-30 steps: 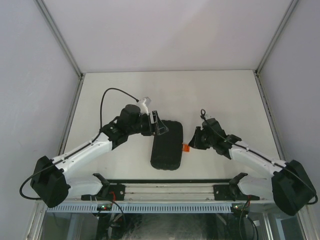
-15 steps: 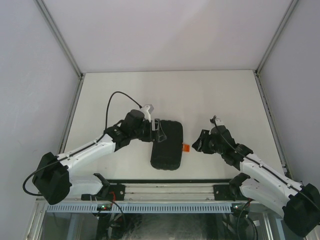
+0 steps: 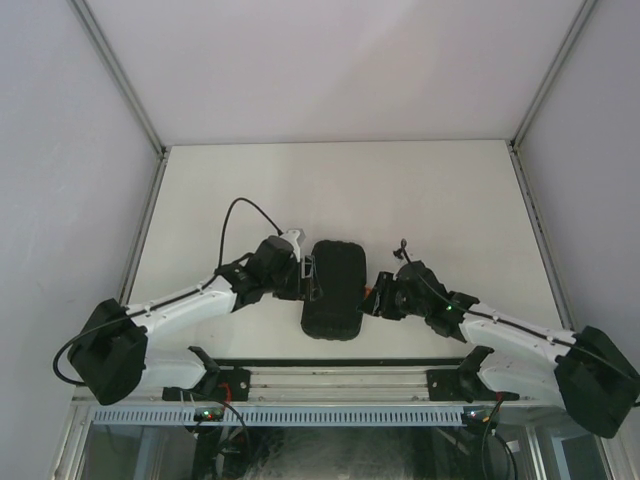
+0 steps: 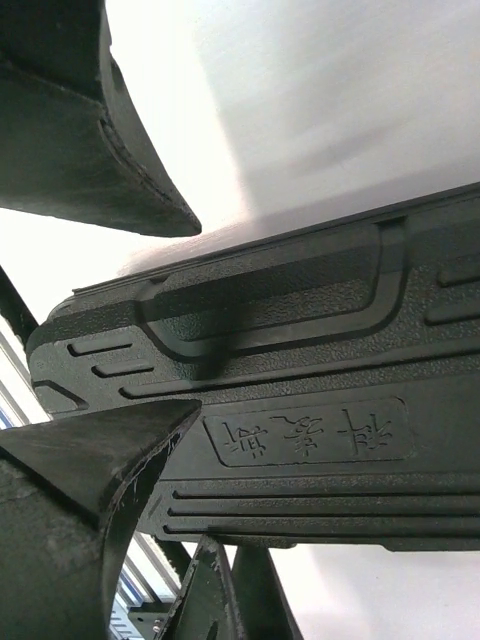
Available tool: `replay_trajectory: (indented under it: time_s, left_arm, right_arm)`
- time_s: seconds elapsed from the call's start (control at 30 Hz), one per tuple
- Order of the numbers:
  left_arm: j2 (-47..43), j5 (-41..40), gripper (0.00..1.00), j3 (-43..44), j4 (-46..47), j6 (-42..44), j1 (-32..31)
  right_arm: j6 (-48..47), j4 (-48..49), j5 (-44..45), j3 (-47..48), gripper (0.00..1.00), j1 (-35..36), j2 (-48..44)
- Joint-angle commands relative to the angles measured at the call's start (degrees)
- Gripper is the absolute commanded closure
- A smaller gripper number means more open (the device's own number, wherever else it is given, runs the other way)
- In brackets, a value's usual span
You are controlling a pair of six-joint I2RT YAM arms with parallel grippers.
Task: Sort the tools into containers
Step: Close the storage box at the center of the board.
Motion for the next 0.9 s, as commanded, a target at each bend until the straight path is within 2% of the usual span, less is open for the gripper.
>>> replay_trajectory:
  time_s: [0.0, 0.17, 0.33, 0.6, 0.7, 0.87]
  left_arm:
    - [0.75, 1.03, 0.31, -0.90, 3.21, -1.43, -1.22]
    - [2.39, 1.39, 0.34, 0.00, 3.93, -2.34, -3.00]
    - [2.76, 1.68, 0.35, 0.47, 4.76, -2.63, -3.42]
    - [3.22, 0.71, 0.33, 2.81, 3.73, -2.57, -3.44]
    - [3.14, -1.78, 0.30, 4.22, 1.50, -2.16, -3.27]
    - [1.79, -4.37, 0.29, 5.01, 0.44, -2.02, -2.79]
  right_arm:
    - [3.89, 8.18, 0.20, 1.17, 0.62, 0.42, 5.31]
    - [2.67, 8.97, 1.02, 3.34, 0.69, -0.39, 10.19]
    - [0.40, 11.03, -2.84, 5.49, 0.81, -3.37, 14.78]
    - [-4.64, 10.15, -6.92, 10.66, 0.83, -7.43, 20.08]
    - [-6.58, 8.23, -7.39, 11.11, 0.79, -8.97, 18.05]
    - [-11.09, 2.56, -5.58, 11.06, 0.62, -10.66, 10.11]
